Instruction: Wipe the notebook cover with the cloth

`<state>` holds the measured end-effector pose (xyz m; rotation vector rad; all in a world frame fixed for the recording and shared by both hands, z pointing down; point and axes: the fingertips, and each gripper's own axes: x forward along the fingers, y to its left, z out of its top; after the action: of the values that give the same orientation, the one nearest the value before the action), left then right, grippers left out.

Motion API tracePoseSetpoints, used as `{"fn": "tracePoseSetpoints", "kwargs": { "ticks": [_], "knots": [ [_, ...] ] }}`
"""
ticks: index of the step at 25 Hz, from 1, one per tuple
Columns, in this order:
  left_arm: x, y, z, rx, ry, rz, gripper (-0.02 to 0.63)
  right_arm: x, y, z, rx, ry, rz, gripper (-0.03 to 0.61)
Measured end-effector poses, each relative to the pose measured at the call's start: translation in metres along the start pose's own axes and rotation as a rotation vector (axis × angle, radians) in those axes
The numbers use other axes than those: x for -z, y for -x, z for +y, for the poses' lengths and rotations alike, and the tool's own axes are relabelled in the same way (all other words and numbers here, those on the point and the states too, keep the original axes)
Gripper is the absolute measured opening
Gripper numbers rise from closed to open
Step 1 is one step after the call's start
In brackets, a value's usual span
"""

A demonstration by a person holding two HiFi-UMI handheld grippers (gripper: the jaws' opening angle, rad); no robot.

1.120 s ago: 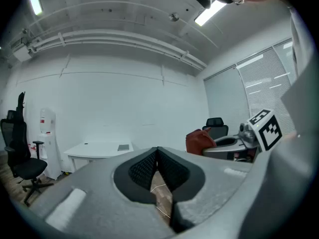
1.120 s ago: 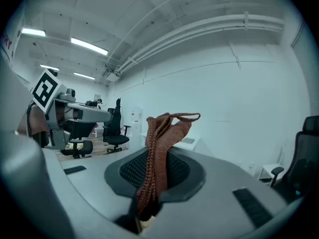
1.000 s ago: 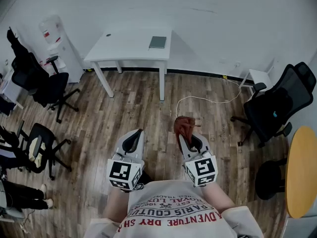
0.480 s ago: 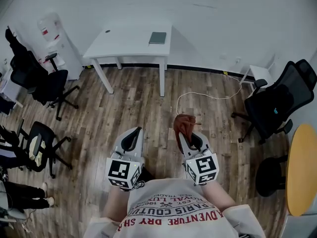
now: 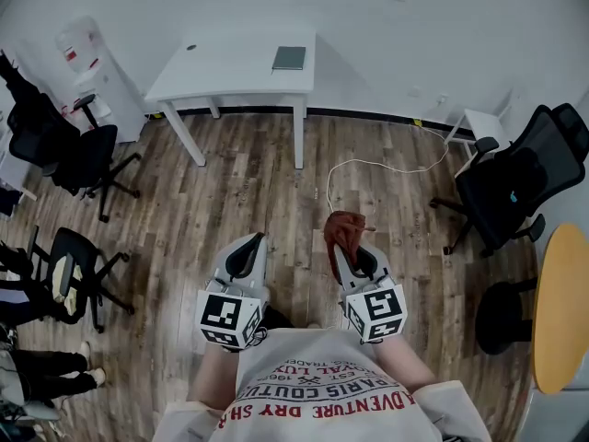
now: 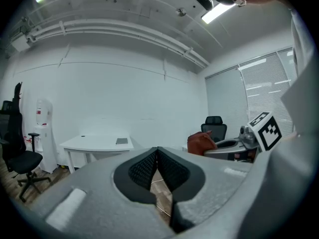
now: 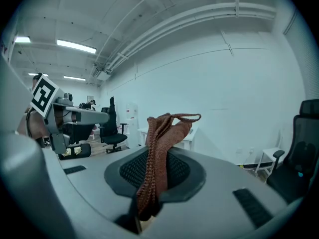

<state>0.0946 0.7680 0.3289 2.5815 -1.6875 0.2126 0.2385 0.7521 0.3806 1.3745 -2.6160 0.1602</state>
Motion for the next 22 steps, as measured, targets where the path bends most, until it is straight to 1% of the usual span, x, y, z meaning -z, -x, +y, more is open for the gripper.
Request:
{"fn": "tracePoseSetpoints", "kwargs": {
  "ticks": [4,7,15,18,22],
  "knots": [
    [0.002,-0.018,0.025,0.027,0.008,0.010,0.009,-0.002,-0.028,0.001,0.020,-0.015,0.016,0.074],
    [0.003,-0.033,0.053,0.049,0.012,0.021,0.009,-0.005,-0.059,0.002,0.041,-0.031,0.030,0.074],
    [-0.003,-0.076,0.161,0.085,0.036,0.017,0.009,-0.022,-0.157,0.014,0.105,-0.073,0.077,0.074],
    [-0.006,-0.088,0.201,0.108,0.045,0.024,0.009,-0.031,-0.192,0.024,0.125,-0.103,0.098,0.075],
    [-0.013,-0.096,0.248,0.139,0.049,0.026,0.009,-0.047,-0.232,0.036,0.164,-0.113,0.108,0.075]
  ]
}}
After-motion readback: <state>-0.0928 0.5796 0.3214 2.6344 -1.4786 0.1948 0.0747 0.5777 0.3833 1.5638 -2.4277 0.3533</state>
